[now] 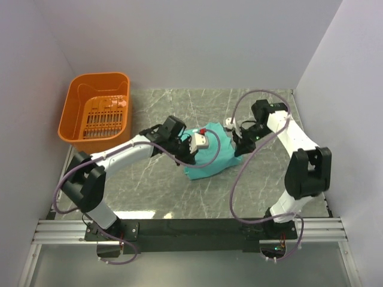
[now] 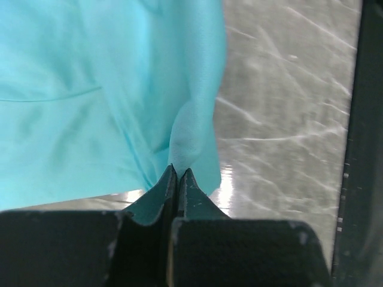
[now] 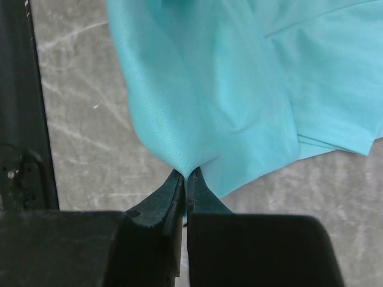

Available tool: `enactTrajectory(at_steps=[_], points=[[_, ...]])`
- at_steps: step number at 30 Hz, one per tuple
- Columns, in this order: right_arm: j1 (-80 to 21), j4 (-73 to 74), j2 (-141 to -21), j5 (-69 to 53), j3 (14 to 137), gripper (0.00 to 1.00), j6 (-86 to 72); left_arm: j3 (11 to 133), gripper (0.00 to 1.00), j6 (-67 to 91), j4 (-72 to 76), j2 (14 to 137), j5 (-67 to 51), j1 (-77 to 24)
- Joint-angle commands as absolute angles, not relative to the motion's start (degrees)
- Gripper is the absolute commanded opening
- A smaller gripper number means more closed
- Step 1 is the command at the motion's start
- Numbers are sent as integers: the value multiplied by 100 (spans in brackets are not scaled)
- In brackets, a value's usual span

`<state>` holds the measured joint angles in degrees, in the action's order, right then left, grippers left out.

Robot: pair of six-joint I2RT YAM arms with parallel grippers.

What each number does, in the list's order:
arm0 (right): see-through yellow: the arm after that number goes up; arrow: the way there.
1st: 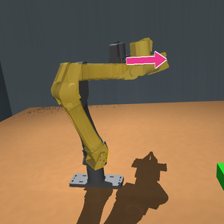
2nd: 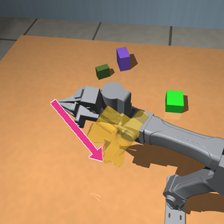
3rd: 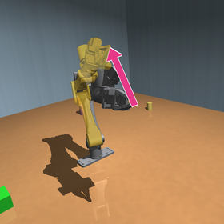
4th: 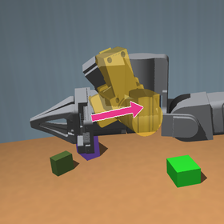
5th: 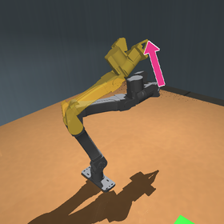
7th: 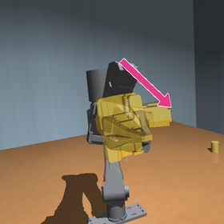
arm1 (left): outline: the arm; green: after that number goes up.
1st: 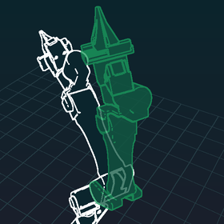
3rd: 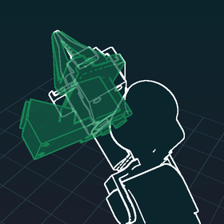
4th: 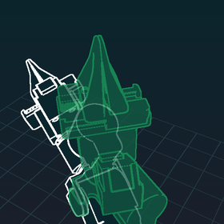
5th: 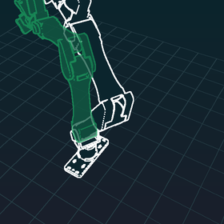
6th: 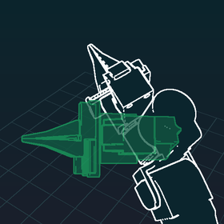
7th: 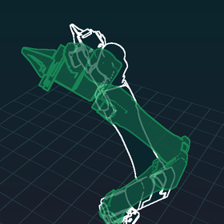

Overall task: Fold and stack the t-shirts
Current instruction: Fold the tshirt

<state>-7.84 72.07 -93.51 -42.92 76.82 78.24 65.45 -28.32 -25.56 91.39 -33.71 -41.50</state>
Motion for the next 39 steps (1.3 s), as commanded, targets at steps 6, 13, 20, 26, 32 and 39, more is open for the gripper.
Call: enactTrajectory(at_steps=[6,13,20,26,32,39], points=[[-712,7646,-10475,-5071,9271,0,7216,7497,1,-3129,-2672,9808,-3780,-3560],[-712,7717,-11083,-5546,10195,0,6873,7471,0,-2927,-2023,9800,-3429,-3234],[-738,6760,-11399,-5467,10503,0,5758,7453,0,-2778,-1591,9852,-2778,-3094],[-791,5723,-11645,-5467,10670,0,4660,7313,0,-2611,-976,9791,-2172,-3006],[-922,4344,-11882,-5380,10626,0,3166,7137,0,-2444,-44,9782,-1372,-2971],[-1169,2971,-12409,-3729,10985,0,1056,7531,0,-2268,404,10520,-440,-2839]])
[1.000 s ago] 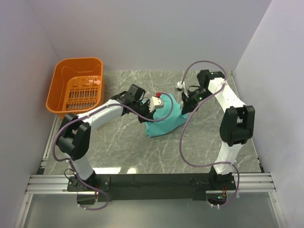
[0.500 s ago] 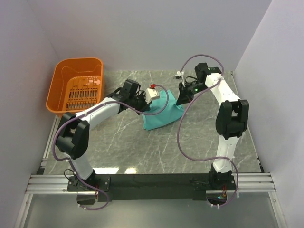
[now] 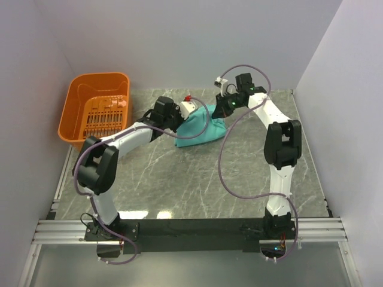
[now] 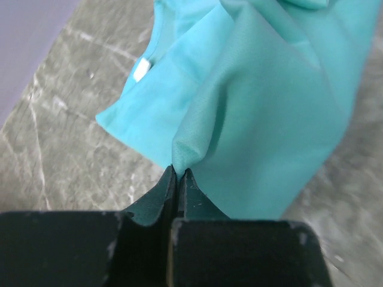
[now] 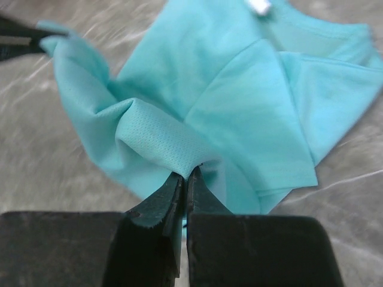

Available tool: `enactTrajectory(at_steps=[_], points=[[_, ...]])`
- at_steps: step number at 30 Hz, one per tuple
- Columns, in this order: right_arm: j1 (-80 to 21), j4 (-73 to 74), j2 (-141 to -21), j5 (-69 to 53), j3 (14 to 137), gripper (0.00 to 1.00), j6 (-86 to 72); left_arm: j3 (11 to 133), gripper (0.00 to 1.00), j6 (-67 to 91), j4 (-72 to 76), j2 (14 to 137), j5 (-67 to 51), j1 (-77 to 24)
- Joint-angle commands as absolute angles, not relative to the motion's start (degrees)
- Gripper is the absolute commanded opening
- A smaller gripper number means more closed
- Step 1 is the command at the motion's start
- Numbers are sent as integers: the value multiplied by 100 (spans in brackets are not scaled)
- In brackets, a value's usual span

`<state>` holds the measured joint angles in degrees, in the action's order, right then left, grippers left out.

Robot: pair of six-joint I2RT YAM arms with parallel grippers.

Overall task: Fold and stack the t-shirts
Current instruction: Fold the tshirt

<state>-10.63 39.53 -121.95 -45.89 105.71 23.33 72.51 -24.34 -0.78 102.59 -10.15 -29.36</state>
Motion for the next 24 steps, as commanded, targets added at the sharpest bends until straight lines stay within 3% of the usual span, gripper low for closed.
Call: enactTrajectory(at_steps=[1,11,18,24], points=[[-1160,2918,-12488,-3596,11143,0,959,7619,0,-2241,422,10686,-379,-2787],[-1134,2373,-12981,-2262,11610,0,-147,8481,0,-2338,852,11619,-27,-2645],[-1186,2391,-13535,-1960,12392,0,-501,8841,0,-2487,1318,12172,492,-2575],[-1047,2601,-13246,-3864,12148,0,702,8386,0,-2426,1959,11710,151,-2593]])
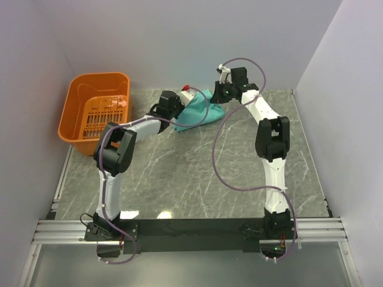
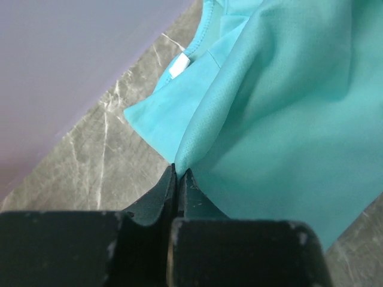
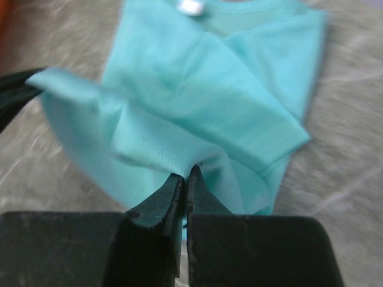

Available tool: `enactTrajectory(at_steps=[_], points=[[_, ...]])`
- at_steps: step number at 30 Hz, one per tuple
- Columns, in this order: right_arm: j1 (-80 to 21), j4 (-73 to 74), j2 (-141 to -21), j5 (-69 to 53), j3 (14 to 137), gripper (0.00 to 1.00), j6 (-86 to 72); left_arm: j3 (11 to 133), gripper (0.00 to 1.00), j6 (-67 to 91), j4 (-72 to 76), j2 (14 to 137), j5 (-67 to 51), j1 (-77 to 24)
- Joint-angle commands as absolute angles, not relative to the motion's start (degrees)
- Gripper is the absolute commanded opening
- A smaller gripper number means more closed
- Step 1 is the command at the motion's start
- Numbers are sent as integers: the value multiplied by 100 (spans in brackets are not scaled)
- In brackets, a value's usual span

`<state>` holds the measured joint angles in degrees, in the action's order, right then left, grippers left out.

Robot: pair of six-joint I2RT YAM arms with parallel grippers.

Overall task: Fold and stack the t-shirts
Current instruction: Fold the tshirt

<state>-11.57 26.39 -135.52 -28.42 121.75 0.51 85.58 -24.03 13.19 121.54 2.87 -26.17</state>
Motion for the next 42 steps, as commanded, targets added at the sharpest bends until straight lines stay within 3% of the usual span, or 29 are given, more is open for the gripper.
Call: enactTrajectory(at_steps=[1,5,13,22,30,36,42], points=[[-1011,2567,-13089,-4450,11703,0,842,8106,0,-2417,1986,11550,45,-2610],[-844,2689,-11992,-5044,10566,0,1903,7526,0,-2294,1487,10794,-965,-2637],[-738,5605,-11023,-5291,9189,0,4752,6181,1,-2408,397,9511,-2214,-3329],[-721,6275,-8793,-4422,6418,0,6546,5099,1,-1820,-536,8447,-1706,-5131],[-712,6346,-6813,-3727,4801,0,6908,4395,1,-923,-668,7499,-1011,-6520],[-659,5978,-6345,-3648,4815,0,6426,4412,1,-1176,-677,7277,-713,-6531],[-624,5598,-7600,-3796,6165,0,5652,4929,0,-1642,-633,7795,-694,-5610]])
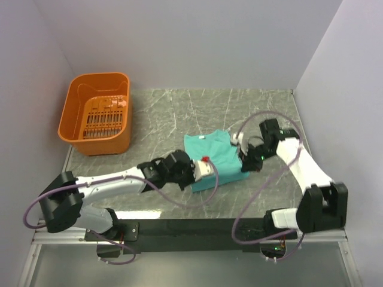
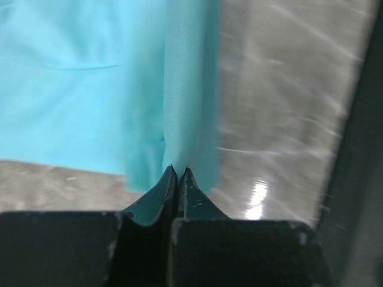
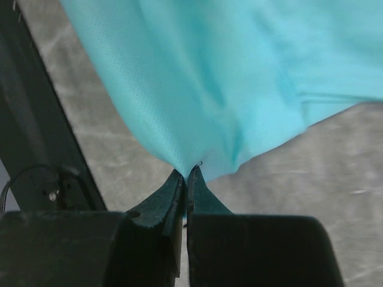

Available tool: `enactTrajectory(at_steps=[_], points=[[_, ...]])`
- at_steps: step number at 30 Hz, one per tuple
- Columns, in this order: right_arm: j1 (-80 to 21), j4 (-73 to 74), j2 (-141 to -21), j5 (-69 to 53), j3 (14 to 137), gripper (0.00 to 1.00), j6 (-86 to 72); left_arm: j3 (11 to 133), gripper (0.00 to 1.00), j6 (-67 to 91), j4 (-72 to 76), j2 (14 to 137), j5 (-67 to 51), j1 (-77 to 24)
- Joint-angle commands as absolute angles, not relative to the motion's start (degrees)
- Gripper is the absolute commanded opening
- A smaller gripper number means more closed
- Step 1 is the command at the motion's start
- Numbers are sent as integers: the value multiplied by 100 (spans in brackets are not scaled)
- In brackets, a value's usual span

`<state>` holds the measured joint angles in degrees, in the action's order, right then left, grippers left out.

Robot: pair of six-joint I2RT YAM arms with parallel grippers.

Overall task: Fold and stack the t-shirts
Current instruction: Fold the tshirt

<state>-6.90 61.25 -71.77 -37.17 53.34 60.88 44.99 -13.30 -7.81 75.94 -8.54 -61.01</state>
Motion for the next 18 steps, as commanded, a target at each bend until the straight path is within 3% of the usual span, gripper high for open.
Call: enactTrajectory(at_steps=[1,10,18], points=[[-624,5625,-8064,-3858,6405,0,5547,5000,0,-1696,-581,7857,-703,-5460],[-642,4924,-11107,-4377,9560,0,3670,6388,0,-1960,325,9587,-843,-3701],[-896,4052,-12830,-3270,11301,0,2057,7337,0,-1713,572,11047,-395,-3147]])
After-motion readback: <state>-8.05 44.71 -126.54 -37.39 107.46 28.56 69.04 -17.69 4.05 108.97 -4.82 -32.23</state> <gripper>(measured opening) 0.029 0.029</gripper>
